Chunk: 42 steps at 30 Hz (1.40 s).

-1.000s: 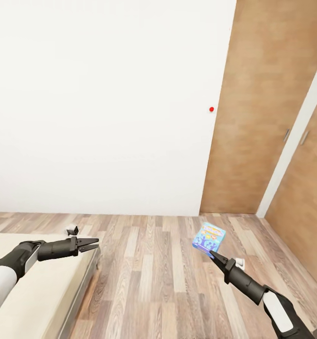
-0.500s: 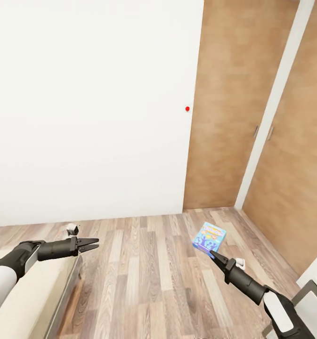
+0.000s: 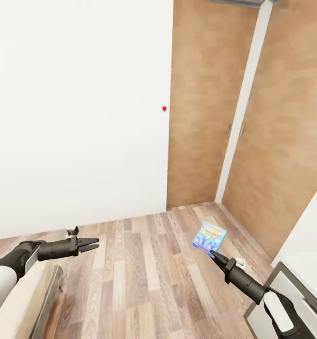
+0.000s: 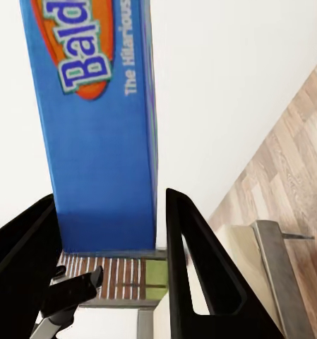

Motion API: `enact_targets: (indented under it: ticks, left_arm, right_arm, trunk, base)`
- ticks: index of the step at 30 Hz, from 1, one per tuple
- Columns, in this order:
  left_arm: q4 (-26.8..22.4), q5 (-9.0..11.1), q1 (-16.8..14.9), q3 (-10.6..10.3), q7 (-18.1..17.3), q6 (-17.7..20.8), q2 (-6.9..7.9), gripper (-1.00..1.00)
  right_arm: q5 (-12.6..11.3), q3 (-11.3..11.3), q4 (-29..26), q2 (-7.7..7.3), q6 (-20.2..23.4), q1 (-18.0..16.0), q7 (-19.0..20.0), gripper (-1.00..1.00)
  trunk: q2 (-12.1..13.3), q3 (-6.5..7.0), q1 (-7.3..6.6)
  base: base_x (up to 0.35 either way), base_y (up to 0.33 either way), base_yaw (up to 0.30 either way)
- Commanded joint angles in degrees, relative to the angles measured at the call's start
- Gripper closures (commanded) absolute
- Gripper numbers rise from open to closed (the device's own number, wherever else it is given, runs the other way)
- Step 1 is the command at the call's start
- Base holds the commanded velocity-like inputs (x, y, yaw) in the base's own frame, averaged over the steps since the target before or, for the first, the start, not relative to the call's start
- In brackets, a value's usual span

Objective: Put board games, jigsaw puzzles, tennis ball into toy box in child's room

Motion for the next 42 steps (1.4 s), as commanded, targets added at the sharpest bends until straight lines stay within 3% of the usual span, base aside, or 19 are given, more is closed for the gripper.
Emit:
enact_targets:
  ticks: [1,14,18,22,26,29,33,37,42]
  left_arm:
    - [0.0,0.0,0.0,0.0,-0.2,0.6,0.02,-1.0]
    - [-0.1,0.0,0.0,0.0,-0.2,0.6,0.11,-1.0]
    - [-0.8,-0.1,-0.3,0.0,-0.2,1.0,0.06,-1.0]
    - [-6.3,-0.3,-1.0,-0.4,-0.2,6.2,0.18,-1.0]
    - [-16.6,-0.4,-1.4,-0.7,-0.2,14.8,0.59,-1.0]
    - [-24.1,-0.7,-2.6,-0.7,-0.2,21.7,0.72,-1.0]
    - [-27.2,-1.8,-6.8,-0.7,-0.2,25.1,0.67,-1.0]
    - [-27.7,-3.2,-8.4,-0.6,-0.2,25.7,0.25,-1.0]
    - [-27.8,-3.6,-8.9,-0.6,-0.2,25.8,0.32,-1.0]
  right_arm:
    - [-0.4,-0.1,0.0,0.01,0.4,-0.1,0.1,1.0]
    - [-0.4,-0.1,-0.3,0.01,0.4,-0.1,0.0,1.0]
    - [-0.4,-0.1,-2.8,-0.04,1.0,-0.1,-0.2,1.0]
    - [-0.3,-0.4,-11.7,-1.62,8.0,-0.1,-1.0,1.0]
    - [-0.7,-1.2,-21.3,-3.76,15.1,-0.6,-4.6,1.0]
    - [-1.1,-3.9,-26.7,-5.68,17.4,-1.4,-7.8,1.0]
    - [-1.4,-6.2,-27.7,-9.02,18.3,-2.1,-8.8,1.0]
    - [-1.5,-9.2,-26.7,-10.24,18.4,-1.4,-9.0,1.0]
    - [-1.5,-13.9,-26.5,-11.22,18.4,-1.0,-8.7,1.0]
  trunk:
    - [-0.1,-0.13,0.04]
    - [-0.1,-0.13,0.04]
    - [-0.1,-0.13,0.04]
    - [-0.1,-0.13,0.04]
    - [-0.1,-0.13,0.04]
    - [-0.1,-0.13,0.04]
    - [-0.1,-0.12,0.04]
    - [-0.1,-0.06,0.04]
    - [-0.1,0.07,0.04]
  base:
    - [0.0,0.0,-0.28]
    - [0.0,0.0,-0.281]
    - [0.0,0.0,-0.281]
    - [0.0,0.0,-0.281]
    - [0.0,0.0,-0.281]
    - [0.0,0.0,-0.281]
    - [0.0,0.0,-0.281]
    - [0.0,0.0,-0.281]
    - [0.0,0.0,-0.281]
